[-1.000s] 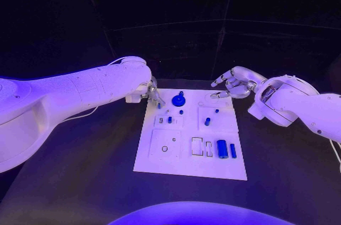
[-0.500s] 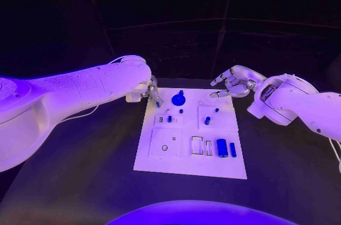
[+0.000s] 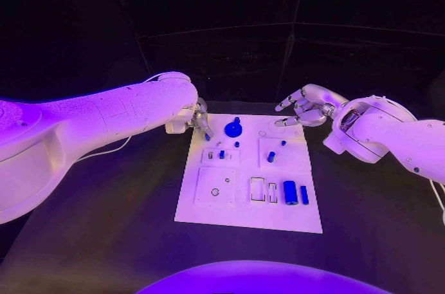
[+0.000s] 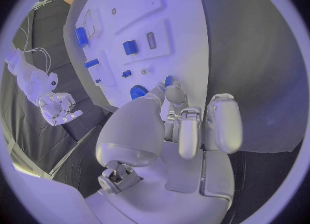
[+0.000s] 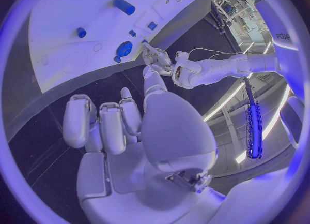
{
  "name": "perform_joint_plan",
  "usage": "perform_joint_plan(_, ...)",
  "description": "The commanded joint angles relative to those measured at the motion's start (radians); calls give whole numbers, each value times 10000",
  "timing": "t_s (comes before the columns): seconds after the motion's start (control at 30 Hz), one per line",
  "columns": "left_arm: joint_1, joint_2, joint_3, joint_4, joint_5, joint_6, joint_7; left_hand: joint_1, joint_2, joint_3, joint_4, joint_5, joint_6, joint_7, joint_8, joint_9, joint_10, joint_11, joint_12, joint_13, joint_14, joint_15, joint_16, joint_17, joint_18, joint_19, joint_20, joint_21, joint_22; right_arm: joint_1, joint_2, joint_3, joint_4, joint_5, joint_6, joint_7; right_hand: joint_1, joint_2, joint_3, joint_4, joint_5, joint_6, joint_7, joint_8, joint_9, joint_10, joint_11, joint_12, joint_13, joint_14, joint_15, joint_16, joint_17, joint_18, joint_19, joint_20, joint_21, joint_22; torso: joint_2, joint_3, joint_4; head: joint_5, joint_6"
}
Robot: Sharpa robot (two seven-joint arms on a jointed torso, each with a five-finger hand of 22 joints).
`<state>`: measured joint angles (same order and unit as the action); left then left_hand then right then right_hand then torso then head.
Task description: Assemble the parts on the task board
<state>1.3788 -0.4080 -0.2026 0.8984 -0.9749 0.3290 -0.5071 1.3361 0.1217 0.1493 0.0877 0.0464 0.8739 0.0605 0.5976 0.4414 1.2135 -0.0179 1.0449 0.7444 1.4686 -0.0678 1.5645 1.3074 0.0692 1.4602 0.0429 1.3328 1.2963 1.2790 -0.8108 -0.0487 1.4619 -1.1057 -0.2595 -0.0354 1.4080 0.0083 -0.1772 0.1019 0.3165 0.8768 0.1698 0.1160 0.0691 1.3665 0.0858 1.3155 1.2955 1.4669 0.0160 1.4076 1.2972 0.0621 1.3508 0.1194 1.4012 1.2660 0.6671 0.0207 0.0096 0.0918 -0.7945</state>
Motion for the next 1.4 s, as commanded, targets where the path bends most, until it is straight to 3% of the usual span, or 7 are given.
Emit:
perform_joint_plan(0.03,14,-21,6,4,236,-155,163,212,66,239,-278,28,30,-41,78,239,106,12,-2,8,1022,-72,63,2634,-27,24,-83,21,10,18,-1,6,10,-28,56,31,1,80,-68,5,32,11,20,48,-10,-40,-23,-32,4,436,-90,-41,0,117,-72,-14,-51,-11,3,3,6,-8,-4)
perform_joint_plan(0.33,13,-126,7,129,415,-516,281,321,-141,524,-555,24,-4,-58,148,368,236,-8,20,65,1022,-84,63,2634,-31,29,-100,20,27,18,-6,6,9,-28,35,44,5,90,-71,9,34,19,17,54,-9,-44,-24,-37,-3,436,-91,-45,-4,117,-71,-14,-52,-11,-1,0,-1,9,-15)
perform_joint_plan(0.5,22,-362,17,438,623,-719,247,346,-222,670,-669,26,11,-73,174,417,306,-24,35,91,1022,-96,63,2634,-31,34,-109,20,35,18,-22,6,-1,-28,15,54,0,94,-77,15,31,25,16,59,-7,-44,-25,-37,-3,434,-92,-52,-14,118,-73,-15,-55,-14,-11,6,21,4,-18)
perform_joint_plan(0.8,160,-1228,60,1698,1038,-1328,31,328,-344,938,-818,26,23,-87,201,490,409,-41,42,114,1022,-111,63,2634,-38,54,-125,42,71,19,-81,6,-21,-28,-23,57,-7,96,-86,23,25,31,15,64,-6,-45,-25,-39,-6,433,-93,-55,-17,119,-76,-15,-58,-19,-32,26,69,23,-27)
perform_joint_plan(0.97,188,-1780,60,2557,1081,-1744,-14,286,-430,1117,-889,27,37,-93,212,530,461,-49,26,99,1022,-119,63,2634,-42,66,-133,50,88,19,-115,6,-21,-28,-32,59,-7,96,-86,23,25,31,15,64,-6,-45,-25,-39,-6,433,-93,-55,-17,119,-76,-15,-58,-19,-54,31,126,-27,-55)
perform_joint_plan(1.07,183,-2074,56,3061,1089,-2024,-16,238,-473,1233,-916,27,46,-95,217,555,490,-52,13,85,1022,-123,63,2634,-43,72,-137,55,98,19,-125,6,-20,-28,-34,62,-7,96,-86,23,25,31,15,64,-6,-45,-25,-39,-6,433,-93,-55,-17,119,-76,-15,-58,-19,-61,34,126,7,-64)
perform_joint_plan(1.4,98,-2571,26,4027,786,-2924,-1,73,-621,1627,-986,28,63,-104,237,641,569,-63,-17,58,1022,-133,63,2634,-55,105,-149,91,154,19,-138,6,-23,-28,-37,64,-7,96,-86,23,25,31,15,64,-6,-45,-25,-39,-6,433,-93,-55,-17,119,-76,-15,-58,-19,-54,33,135,31,-100)
